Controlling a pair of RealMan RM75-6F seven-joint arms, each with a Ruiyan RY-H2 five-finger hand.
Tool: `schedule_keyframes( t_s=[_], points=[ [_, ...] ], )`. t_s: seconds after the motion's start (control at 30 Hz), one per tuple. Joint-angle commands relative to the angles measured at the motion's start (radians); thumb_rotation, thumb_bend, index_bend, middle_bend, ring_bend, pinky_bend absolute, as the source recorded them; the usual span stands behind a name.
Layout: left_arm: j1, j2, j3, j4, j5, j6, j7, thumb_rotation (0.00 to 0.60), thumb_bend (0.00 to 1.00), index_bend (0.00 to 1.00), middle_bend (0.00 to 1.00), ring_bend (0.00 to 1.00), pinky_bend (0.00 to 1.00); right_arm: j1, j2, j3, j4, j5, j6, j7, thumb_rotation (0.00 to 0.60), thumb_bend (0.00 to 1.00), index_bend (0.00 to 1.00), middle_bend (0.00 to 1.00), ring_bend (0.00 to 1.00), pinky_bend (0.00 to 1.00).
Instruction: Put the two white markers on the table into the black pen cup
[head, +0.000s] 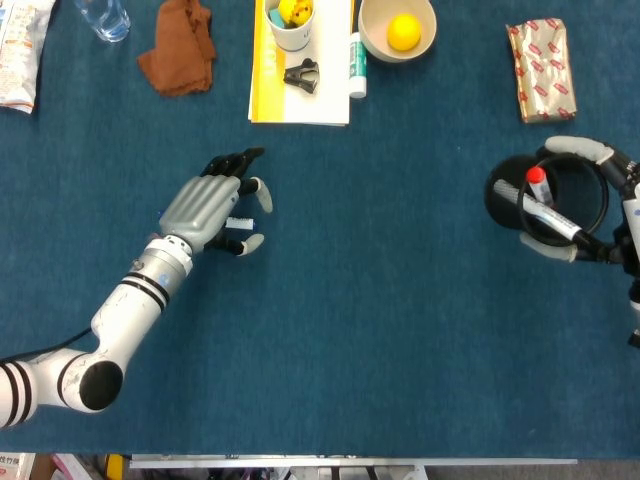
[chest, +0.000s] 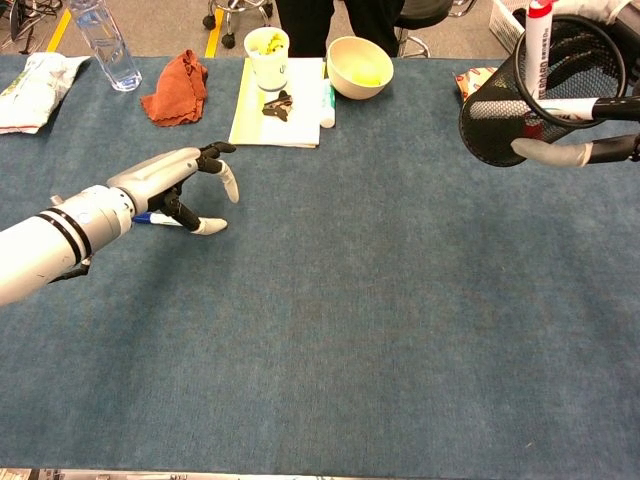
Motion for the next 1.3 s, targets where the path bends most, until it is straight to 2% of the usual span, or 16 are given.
schedule_keyframes(
  t_s=[0.03, 1.3],
  points=[
    [-0.004, -0.01, 0.007, 0.017, -0.027, -0.007, 0.02, 0.6, 0.27, 0.43, 0.0, 0.0, 0.0, 0.0, -0.001, 0.0, 0.001, -0.002, 0.0, 0.001, 0.6, 0.0, 0.45, 0.53, 0.43, 0.42],
    [-0.019, -0.062, 0.01, 0.126, -0.153, -0.037, 0.082, 0.6, 0.27, 0.47, 0.0, 0.0, 0.0, -0.008, -0.023, -0.005, 0.022, -0.009, -0.012, 0.025, 0.6, 0.0, 0.45, 0.53, 0.43, 0.42]
  ],
)
